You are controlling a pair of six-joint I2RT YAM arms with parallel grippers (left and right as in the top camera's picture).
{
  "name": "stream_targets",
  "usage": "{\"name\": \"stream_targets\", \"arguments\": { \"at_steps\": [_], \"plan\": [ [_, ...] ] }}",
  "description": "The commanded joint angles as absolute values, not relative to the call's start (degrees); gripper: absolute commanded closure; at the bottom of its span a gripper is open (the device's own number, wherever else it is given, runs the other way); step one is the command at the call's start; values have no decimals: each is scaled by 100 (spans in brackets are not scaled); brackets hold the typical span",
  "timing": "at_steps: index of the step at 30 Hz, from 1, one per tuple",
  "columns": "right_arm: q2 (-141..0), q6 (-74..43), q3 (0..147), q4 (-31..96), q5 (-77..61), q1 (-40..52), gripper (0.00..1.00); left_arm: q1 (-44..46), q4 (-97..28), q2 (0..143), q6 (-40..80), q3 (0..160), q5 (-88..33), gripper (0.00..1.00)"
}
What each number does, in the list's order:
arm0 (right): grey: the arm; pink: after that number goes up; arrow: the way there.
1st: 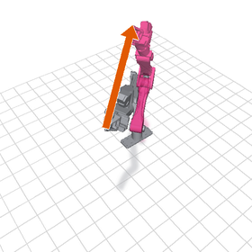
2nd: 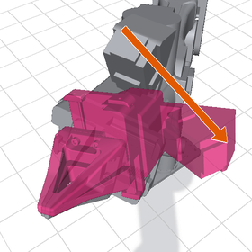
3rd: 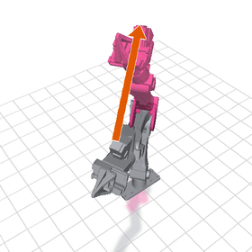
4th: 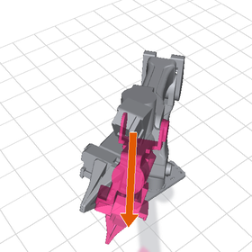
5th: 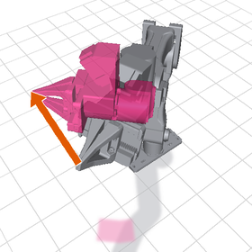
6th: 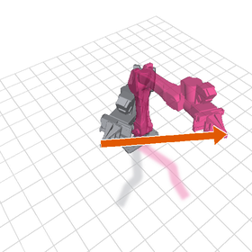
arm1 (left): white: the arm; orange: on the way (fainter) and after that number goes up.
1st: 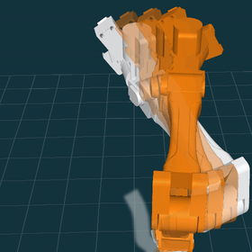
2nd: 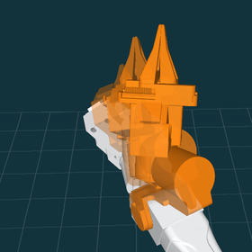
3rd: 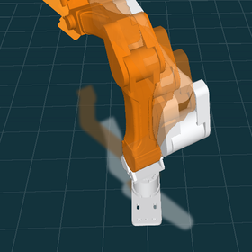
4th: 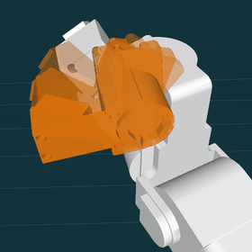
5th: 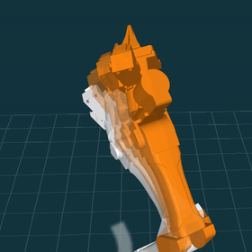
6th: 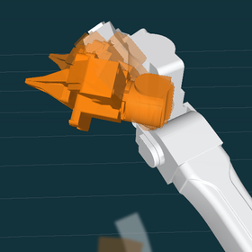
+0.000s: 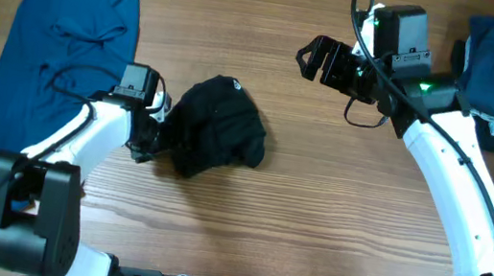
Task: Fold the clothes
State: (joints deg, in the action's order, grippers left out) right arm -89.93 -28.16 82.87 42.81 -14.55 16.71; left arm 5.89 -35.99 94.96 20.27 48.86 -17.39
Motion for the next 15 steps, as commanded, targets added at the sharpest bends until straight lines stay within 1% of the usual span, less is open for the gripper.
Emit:
{"name": "stream_targets", "arguments": {
  "at_steps": [1, 2, 3, 7, 11, 13, 15],
  "plan": [
    [-9052, -2700, 8294, 4257, -1505, 1664, 1, 561, -3516, 9642, 2023, 4711, -1125, 17],
    [-9052, -2700, 8294, 4250, -1505, 1662, 0, 574, -3371, 9642, 2023, 4711, -1127, 21],
    [-9052, -2700, 8291, 4250, -1505, 1662, 0, 589, -3256, 9644, 2023, 4711, -1127, 23],
    [-9052, -2700, 8294, 4248, -1503, 1662, 0, 709, -2945, 9644, 2178, 4709, -1151, 35],
    [-9054, -2700, 8294, 4230, -1503, 1662, 1, 974, -2672, 9644, 2307, 4709, -1286, 49],
    [-9052, -2700, 8294, 4202, -1500, 1662, 1, 1214, -2554, 9644, 2359, 4709, -1297, 62],
    [-9052, -2709, 8294, 4171, -1503, 1662, 1, 1402, -2467, 9644, 2364, 4709, -1295, 90]
  ]
}}
